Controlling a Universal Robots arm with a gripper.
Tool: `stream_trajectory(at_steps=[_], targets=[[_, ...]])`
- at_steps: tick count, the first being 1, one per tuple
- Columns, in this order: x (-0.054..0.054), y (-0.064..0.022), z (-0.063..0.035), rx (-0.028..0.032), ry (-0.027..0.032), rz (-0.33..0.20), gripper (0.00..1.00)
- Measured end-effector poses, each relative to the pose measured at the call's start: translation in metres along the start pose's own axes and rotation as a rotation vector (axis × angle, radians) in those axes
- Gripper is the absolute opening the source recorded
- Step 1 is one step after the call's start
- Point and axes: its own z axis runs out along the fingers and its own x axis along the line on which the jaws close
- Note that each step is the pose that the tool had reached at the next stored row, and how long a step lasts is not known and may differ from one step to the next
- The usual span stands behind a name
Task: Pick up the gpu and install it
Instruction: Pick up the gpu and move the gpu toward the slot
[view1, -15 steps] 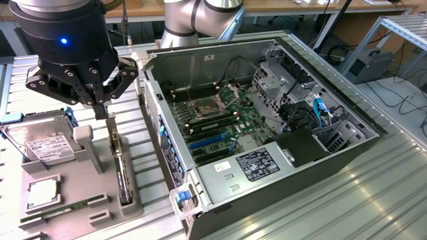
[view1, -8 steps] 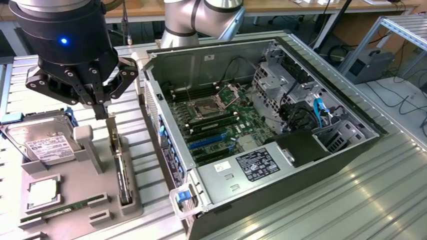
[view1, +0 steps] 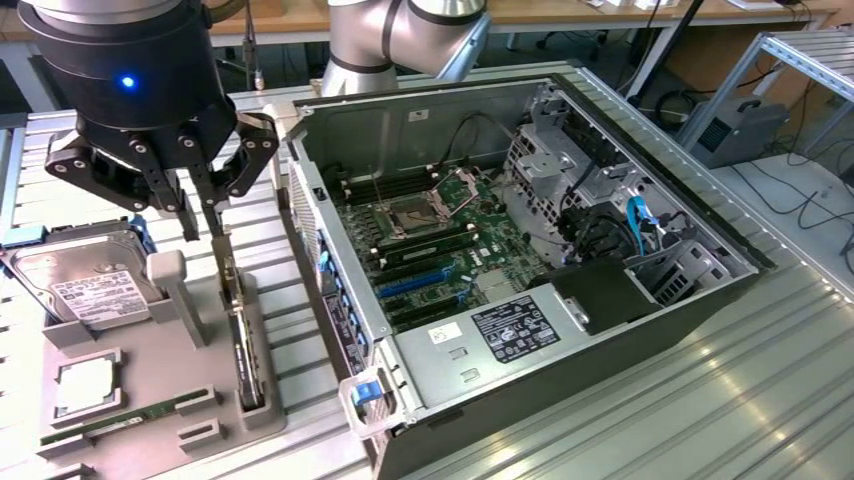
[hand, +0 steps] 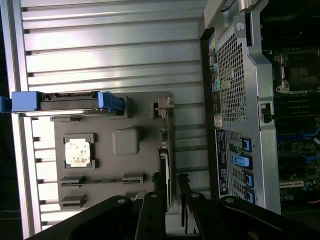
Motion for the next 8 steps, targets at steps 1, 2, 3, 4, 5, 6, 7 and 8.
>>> stream_trajectory(at_steps=[1, 2, 3, 4, 5, 6, 7, 8], targets=[[0.0000, 0.0000, 0.0000, 0.0000, 0.0000, 0.000, 0.24], [0.0000, 0.0000, 0.0001, 0.0000, 0.0000, 0.000, 0.24], [0.0000, -0.0001, 0.0012, -0.0001, -0.0001, 0.000, 0.24], [0.0001, -0.0002, 0.0031, -0.0001, -0.0001, 0.000, 0.24], [0.0001, -0.0002, 0.0043, 0.0000, 0.0000, 0.000, 0.24], [0.0002, -0.0003, 0.0056, 0.0000, 0.0001, 0.000, 0.24], [0.0001, -0.0014, 0.0084, 0.0000, 0.0000, 0.000, 0.24], [0.0000, -0.0037, 0.0100, 0.0000, 0.0000, 0.000, 0.24]])
